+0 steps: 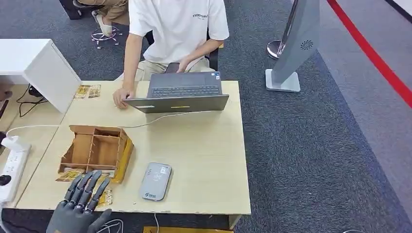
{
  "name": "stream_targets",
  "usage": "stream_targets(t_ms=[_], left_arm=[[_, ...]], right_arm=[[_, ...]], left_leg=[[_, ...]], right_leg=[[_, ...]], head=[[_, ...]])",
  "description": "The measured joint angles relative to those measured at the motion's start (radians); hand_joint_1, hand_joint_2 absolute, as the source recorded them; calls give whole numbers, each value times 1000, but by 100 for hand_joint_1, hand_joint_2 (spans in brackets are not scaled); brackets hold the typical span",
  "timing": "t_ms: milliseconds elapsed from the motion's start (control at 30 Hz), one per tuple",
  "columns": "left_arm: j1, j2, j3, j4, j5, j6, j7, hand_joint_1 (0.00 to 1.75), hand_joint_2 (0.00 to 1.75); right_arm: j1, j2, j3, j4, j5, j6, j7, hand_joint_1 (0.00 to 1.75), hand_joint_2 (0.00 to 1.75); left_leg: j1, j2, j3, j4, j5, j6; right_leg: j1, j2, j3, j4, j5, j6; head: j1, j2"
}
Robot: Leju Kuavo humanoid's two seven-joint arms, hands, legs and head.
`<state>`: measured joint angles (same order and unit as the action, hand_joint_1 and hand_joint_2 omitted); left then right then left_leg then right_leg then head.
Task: Pass the card to the sensor for recognition and then transmit it.
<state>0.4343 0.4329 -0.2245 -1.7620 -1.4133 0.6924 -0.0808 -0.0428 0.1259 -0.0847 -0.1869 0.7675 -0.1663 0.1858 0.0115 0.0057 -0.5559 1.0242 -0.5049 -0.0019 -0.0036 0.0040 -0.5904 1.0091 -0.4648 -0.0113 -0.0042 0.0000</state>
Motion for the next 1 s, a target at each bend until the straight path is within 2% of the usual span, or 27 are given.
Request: stream_targets(t_ms=[167,200,233,333,467,600,767,1000], left_arm=[[-4,-149,265,76,50,0,-385,0,175],[-7,-176,308,90,53,0,-428,0,175],[-14,-211,382,113,58,0,-489,0,175],[-43,-282,517,165,57,0,-576,0,175],[-83,-343,641,231,47,0,-606,0,175],[-120,-364,708,285,32,0,-612,0,175],[-165,-376,741,341,10,0,-614,0,175],[-222,-381,738,379,-13,0,-597,0,175]], right_arm=[[0,0,0,0,8,0,0,0,175],[0,0,0,0,9,0,0,0,175],[1,0,0,1,12,0,0,0,175],[2,0,0,1,18,0,-2,0,175],[2,0,0,1,21,2,-4,0,175],[2,-1,0,1,30,2,-7,0,175],[1,-4,0,1,39,6,-8,0,175],[0,-5,0,1,60,14,-10,0,175]], left_leg=[[0,0,0,0,0,0],[0,0,0,0,0,0],[0,0,0,0,0,0],[0,-1,0,0,0,0],[0,-1,0,0,0,0],[0,-1,0,0,0,0],[0,-1,0,0,0,0],[0,-1,1,0,0,0]], right_leg=[[0,0,0,0,0,0],[0,0,0,0,0,0],[0,0,0,0,0,0],[0,0,0,0,0,0],[0,0,0,0,0,0],[0,-1,0,0,0,0],[0,-1,0,0,0,0],[0,-1,0,0,0,0]], head=[[1,0],[1,0],[0,0],[1,0],[0,0],[0,0],[1,0],[1,0]])
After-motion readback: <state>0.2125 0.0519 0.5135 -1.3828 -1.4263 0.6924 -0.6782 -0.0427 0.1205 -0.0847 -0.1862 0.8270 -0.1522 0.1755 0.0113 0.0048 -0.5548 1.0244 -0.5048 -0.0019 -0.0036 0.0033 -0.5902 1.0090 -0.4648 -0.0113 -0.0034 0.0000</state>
